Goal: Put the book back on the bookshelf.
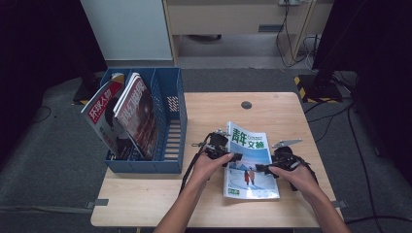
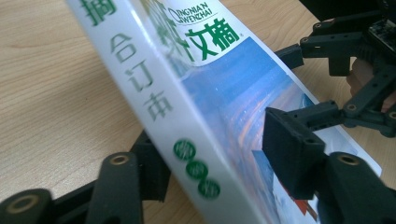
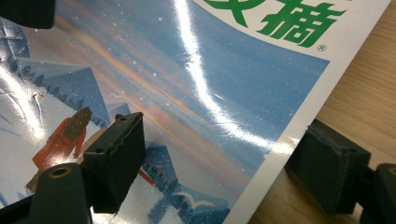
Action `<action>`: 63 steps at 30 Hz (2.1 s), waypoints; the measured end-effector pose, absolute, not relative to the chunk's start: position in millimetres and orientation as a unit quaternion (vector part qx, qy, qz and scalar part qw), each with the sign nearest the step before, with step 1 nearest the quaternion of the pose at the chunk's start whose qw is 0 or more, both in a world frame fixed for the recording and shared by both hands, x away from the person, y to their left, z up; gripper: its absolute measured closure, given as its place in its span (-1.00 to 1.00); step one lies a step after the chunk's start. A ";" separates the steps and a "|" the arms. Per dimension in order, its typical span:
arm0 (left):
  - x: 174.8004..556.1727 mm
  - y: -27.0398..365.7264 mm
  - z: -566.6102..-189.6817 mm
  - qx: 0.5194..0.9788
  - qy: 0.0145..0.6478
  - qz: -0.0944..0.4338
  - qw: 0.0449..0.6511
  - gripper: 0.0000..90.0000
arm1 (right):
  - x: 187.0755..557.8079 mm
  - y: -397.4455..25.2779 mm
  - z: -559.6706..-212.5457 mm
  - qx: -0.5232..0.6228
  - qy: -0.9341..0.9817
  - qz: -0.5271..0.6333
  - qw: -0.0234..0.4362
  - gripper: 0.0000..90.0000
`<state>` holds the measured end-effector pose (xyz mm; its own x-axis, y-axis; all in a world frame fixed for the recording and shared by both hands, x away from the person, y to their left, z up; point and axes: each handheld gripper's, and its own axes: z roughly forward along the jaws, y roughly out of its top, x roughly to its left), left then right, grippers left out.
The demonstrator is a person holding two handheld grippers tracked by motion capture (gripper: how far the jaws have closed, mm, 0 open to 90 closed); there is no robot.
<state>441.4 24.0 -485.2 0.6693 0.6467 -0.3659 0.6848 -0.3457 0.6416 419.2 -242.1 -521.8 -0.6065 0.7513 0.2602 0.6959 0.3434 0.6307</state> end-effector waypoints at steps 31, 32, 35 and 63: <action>452.6 23.0 -493.8 0.817 0.426 -0.011 0.389 0.04 | 417.9 -227.2 -522.1 0.432 0.823 0.368 0.038 -0.50; 452.9 22.9 -494.3 0.815 0.428 -0.011 0.391 0.04 | 417.9 -227.1 -521.9 0.432 0.823 0.368 0.038 -0.50; 452.8 23.5 -495.1 0.812 0.433 -0.011 0.391 0.13 | 418.0 -227.2 -522.0 0.431 0.823 0.368 0.039 -0.49; 423.7 22.8 -463.9 0.800 0.377 0.076 0.460 0.57 | 412.8 -231.1 -511.9 0.408 0.828 0.380 0.056 -0.45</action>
<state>423.7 22.8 -463.9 0.7036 0.6740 -0.2249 0.5334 -0.2920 0.7938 412.8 -231.1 -511.9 -0.6603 0.7190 0.2169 0.6333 0.3779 0.6754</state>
